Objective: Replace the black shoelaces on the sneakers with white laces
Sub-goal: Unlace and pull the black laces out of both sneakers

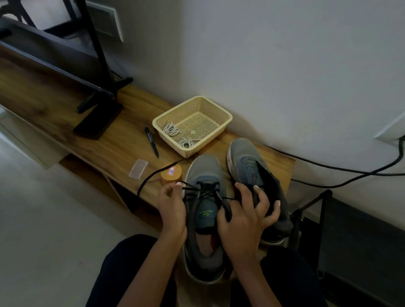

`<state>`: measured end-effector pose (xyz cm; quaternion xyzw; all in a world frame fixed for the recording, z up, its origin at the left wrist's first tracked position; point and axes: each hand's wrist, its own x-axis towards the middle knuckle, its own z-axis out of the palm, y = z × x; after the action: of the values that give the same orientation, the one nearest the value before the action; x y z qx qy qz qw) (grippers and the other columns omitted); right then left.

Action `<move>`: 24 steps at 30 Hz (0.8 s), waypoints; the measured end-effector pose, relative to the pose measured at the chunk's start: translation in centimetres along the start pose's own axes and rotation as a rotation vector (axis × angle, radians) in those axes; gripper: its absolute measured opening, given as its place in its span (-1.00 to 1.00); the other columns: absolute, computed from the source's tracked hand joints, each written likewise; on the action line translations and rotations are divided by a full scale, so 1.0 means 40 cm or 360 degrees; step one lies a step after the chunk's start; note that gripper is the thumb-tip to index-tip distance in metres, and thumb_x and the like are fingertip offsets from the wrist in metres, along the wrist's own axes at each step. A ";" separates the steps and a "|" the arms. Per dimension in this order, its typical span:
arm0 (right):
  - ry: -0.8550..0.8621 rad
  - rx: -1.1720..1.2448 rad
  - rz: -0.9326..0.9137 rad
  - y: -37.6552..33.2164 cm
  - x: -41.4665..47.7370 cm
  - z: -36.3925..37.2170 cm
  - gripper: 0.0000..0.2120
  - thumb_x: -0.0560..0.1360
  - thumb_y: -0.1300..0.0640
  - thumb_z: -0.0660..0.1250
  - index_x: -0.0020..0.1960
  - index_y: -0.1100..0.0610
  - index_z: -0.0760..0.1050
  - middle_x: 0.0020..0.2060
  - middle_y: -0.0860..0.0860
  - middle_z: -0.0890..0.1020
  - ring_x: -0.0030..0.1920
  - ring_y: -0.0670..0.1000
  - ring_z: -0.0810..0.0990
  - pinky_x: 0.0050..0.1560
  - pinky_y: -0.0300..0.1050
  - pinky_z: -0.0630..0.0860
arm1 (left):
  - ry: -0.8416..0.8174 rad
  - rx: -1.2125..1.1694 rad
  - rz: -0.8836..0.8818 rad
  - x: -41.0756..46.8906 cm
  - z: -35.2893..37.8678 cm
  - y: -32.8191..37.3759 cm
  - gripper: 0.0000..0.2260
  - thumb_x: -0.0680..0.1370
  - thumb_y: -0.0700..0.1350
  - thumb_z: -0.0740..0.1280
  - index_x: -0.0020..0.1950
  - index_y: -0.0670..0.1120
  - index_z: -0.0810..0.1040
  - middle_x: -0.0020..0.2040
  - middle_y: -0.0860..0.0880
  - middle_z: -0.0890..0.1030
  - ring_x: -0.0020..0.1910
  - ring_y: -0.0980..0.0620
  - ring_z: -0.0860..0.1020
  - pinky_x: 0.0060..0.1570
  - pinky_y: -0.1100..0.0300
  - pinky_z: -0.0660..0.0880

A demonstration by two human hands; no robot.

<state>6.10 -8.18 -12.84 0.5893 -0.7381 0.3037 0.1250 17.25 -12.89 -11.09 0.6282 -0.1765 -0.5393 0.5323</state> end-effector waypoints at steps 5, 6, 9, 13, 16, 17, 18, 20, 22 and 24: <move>-0.0019 0.0039 -0.0026 0.006 0.001 0.006 -0.77 0.37 0.04 0.20 -0.28 0.14 0.57 0.19 0.00 0.56 0.29 0.13 0.30 0.36 0.24 -0.03 | -0.0095 0.0929 0.1349 -0.031 -0.005 0.009 -0.84 0.47 -0.12 0.27 0.03 -0.03 0.54 0.03 0.11 0.51 0.10 0.08 0.45 0.12 0.28 0.31; -0.0017 0.0039 -0.0029 0.005 0.001 0.007 -0.77 0.37 0.04 0.21 -0.27 0.14 0.58 0.19 0.00 0.56 0.29 0.13 0.30 0.35 0.23 -0.03 | -0.0147 0.1236 0.1551 -0.029 -0.005 -0.004 -0.81 0.44 -0.04 0.25 -0.01 0.00 0.58 0.10 0.09 0.52 0.17 0.06 0.40 0.21 0.22 0.24; -0.0017 0.0036 -0.0015 0.004 0.000 0.012 -0.76 0.39 0.02 0.22 -0.24 0.14 0.59 0.19 -0.01 0.56 0.29 0.13 0.30 0.35 0.22 -0.04 | -0.0259 0.1750 0.1619 -0.026 -0.002 -0.041 -0.87 0.41 -0.01 0.34 -0.09 0.05 0.63 0.28 0.03 0.48 0.35 -0.04 0.25 0.27 -0.10 0.18; -0.0002 0.0036 -0.0033 0.005 -0.001 0.012 -0.76 0.39 0.03 0.21 -0.29 0.13 0.57 0.17 -0.01 0.58 0.29 0.13 0.31 0.35 0.23 -0.02 | -0.0238 0.1881 0.1537 -0.015 -0.002 -0.058 -0.90 0.36 -0.08 0.50 -0.17 0.05 0.64 0.33 -0.01 0.47 0.40 -0.12 0.21 0.29 -0.19 0.13; 0.0012 0.0022 -0.0035 0.005 -0.002 0.013 -0.77 0.40 0.04 0.22 -0.29 0.14 0.56 0.15 0.00 0.58 0.28 0.13 0.32 0.35 0.24 -0.02 | -0.0180 0.1772 0.1546 -0.021 0.000 -0.054 -0.92 0.40 -0.08 0.48 -0.21 0.03 0.59 0.34 -0.01 0.45 0.42 -0.10 0.19 0.29 -0.20 0.15; 0.0015 0.0010 -0.0036 0.006 -0.002 0.013 -0.77 0.40 0.05 0.22 -0.29 0.14 0.56 0.15 0.00 0.59 0.28 0.13 0.32 0.35 0.25 -0.02 | -0.0158 0.1717 0.1549 -0.027 0.001 -0.055 -0.92 0.42 -0.08 0.46 -0.20 0.02 0.57 0.35 -0.02 0.43 0.42 -0.10 0.18 0.30 -0.19 0.15; 0.0014 0.0002 -0.0033 0.007 -0.003 0.013 -0.78 0.39 0.05 0.21 -0.28 0.14 0.56 0.15 0.01 0.59 0.28 0.13 0.32 0.35 0.25 -0.02 | -0.0129 0.1656 0.1529 -0.033 0.002 -0.055 -0.92 0.45 -0.09 0.43 -0.19 0.01 0.55 0.36 -0.02 0.41 0.42 -0.09 0.17 0.31 -0.17 0.13; 0.0019 0.0006 -0.0012 0.007 -0.002 0.014 -0.78 0.38 0.06 0.20 -0.28 0.15 0.56 0.14 0.01 0.59 0.27 0.14 0.32 0.34 0.26 -0.01 | -0.0004 0.1447 0.1402 -0.041 0.004 -0.045 -0.94 0.51 -0.09 0.36 -0.14 -0.01 0.51 0.37 0.00 0.38 0.43 -0.06 0.16 0.33 -0.06 0.06; 0.0026 0.0008 0.0001 0.009 -0.003 0.014 -0.77 0.37 0.06 0.19 -0.28 0.16 0.55 0.13 0.01 0.59 0.27 0.14 0.32 0.34 0.26 -0.01 | 0.0202 0.1039 0.1106 -0.043 0.004 -0.030 -0.96 0.56 -0.12 0.30 -0.09 -0.04 0.47 0.33 -0.02 0.40 0.40 -0.04 0.23 0.31 0.01 0.09; 0.0029 0.0011 0.0012 0.011 -0.003 0.015 -0.77 0.37 0.06 0.19 -0.29 0.16 0.55 0.12 0.01 0.59 0.27 0.14 0.32 0.34 0.25 -0.01 | 0.0407 0.0441 0.0735 -0.024 -0.006 -0.014 -0.97 0.59 -0.14 0.23 -0.01 -0.07 0.45 0.25 -0.09 0.45 0.29 -0.08 0.38 0.29 -0.04 0.29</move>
<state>5.83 -8.37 -13.50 0.5842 -0.7381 0.3121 0.1286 16.90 -11.81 -11.14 0.7009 -0.3183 -0.2912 0.5680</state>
